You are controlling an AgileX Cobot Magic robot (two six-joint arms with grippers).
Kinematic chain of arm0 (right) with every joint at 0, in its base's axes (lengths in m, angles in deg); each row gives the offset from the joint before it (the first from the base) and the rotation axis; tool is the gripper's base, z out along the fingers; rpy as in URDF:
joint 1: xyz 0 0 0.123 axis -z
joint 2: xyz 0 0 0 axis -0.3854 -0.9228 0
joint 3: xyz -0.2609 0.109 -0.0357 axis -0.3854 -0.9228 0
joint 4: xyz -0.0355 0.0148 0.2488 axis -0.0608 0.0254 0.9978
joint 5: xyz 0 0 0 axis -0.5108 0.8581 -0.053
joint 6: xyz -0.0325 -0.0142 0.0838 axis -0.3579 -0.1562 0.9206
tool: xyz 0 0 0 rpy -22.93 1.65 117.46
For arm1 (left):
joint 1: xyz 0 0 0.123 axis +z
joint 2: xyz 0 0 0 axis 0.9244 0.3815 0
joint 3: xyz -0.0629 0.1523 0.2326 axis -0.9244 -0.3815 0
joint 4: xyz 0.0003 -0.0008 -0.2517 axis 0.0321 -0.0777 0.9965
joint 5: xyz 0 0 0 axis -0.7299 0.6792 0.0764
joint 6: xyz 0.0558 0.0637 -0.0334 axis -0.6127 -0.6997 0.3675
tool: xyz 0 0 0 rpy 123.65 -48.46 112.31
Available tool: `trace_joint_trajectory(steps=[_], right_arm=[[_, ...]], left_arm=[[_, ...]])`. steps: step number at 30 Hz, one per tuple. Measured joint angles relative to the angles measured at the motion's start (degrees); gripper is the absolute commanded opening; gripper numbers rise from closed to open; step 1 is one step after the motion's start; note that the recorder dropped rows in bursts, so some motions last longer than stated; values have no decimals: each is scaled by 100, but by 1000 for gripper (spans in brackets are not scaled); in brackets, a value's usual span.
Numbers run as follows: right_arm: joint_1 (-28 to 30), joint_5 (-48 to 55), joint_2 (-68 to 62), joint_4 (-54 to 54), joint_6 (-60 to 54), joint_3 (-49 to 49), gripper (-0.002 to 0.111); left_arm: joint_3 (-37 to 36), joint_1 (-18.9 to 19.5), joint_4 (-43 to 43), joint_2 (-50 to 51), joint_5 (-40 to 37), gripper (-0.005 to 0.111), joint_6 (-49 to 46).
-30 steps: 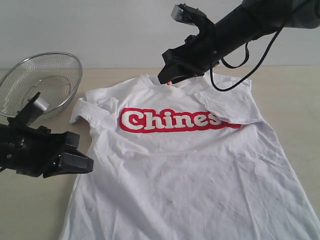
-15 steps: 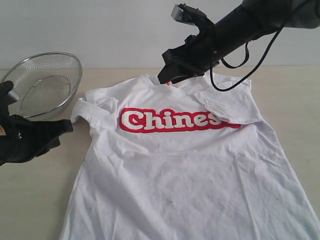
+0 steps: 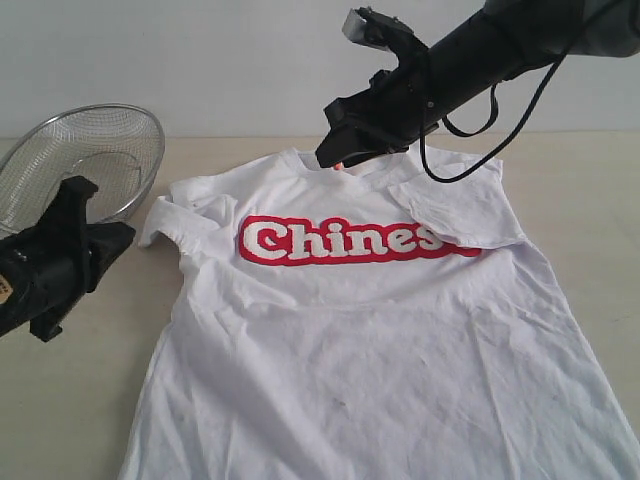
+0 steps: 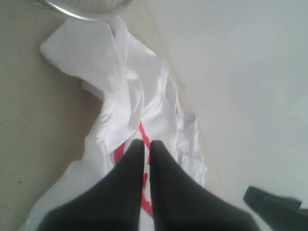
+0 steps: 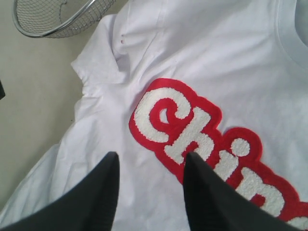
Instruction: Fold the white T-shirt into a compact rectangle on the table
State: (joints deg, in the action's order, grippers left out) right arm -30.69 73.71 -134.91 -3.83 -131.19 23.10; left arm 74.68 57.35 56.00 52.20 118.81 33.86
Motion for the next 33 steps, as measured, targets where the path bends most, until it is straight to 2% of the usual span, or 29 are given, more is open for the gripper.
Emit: trace_joint_trajectory(steps=[6, 10, 16, 18, 25, 27, 33], right_arm=[[0, 0, 0, 0, 0, 0, 38], [0, 0, 0, 0, 0, 0, 38], [0, 0, 0, 0, 0, 0, 38], [0, 0, 0, 0, 0, 0, 38], [0, 0, 0, 0, 0, 0, 38], [0, 0, 0, 0, 0, 0, 38], [0, 0, 0, 0, 0, 0, 38]], left_arm=[[53, 421, -292, 1200, 1457, 5, 634], [297, 484, -724, 1830, 1603, 5, 917], [749, 484, -809, 2206, 1867, 5, 992], [907, 484, -824, 2256, 1816, 11, 1003], [1207, 484, -1070, 2280, 1768, 51, 1180], [1207, 484, -1112, 2280, 1766, 55, 1243], [1207, 496, -1184, 2280, 1756, 55, 1443]])
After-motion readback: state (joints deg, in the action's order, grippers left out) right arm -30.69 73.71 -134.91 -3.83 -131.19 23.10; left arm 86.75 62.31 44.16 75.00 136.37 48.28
